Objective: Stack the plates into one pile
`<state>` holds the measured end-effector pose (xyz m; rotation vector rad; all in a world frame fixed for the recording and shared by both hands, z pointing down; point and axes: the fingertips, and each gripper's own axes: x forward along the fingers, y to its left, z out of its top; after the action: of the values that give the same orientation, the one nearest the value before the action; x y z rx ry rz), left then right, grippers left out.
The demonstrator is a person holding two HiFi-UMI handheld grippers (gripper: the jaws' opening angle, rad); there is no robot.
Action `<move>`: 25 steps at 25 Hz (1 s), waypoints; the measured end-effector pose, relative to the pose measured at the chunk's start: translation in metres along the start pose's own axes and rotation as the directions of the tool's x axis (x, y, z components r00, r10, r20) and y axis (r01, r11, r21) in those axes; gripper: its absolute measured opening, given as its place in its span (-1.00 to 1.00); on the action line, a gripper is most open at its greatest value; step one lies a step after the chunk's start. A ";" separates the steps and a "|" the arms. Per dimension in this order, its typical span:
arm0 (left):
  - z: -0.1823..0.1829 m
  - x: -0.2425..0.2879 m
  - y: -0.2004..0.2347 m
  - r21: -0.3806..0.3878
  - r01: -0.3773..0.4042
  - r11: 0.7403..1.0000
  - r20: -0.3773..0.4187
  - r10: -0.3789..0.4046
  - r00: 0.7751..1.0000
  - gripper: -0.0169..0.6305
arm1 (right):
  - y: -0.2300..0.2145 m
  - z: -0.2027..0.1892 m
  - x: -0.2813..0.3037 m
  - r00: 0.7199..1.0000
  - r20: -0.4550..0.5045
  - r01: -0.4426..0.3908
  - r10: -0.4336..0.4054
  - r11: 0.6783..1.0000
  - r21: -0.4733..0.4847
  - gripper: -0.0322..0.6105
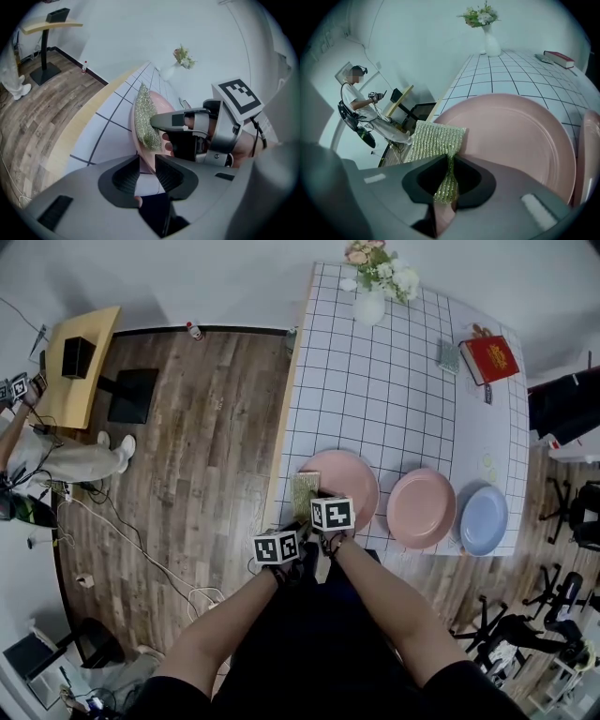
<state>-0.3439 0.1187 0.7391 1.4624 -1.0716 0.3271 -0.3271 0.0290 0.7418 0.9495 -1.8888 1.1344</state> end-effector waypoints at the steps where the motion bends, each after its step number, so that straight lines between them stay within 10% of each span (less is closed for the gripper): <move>1: 0.000 0.000 0.000 -0.003 -0.004 1.000 0.002 0.004 1.000 -0.65 | -0.003 0.001 -0.001 1.000 0.003 0.010 -0.010 1.000 0.000 -0.72; 25: 0.004 0.002 0.010 -0.108 -0.204 0.973 0.051 0.211 0.976 -0.71 | -0.114 0.011 -0.055 0.973 -0.013 0.223 -0.229 0.960 -0.167 -0.72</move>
<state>-0.3520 0.1157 0.7454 1.2787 -1.2773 0.3710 -0.2055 -0.0078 0.7337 1.0175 -1.7662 0.8399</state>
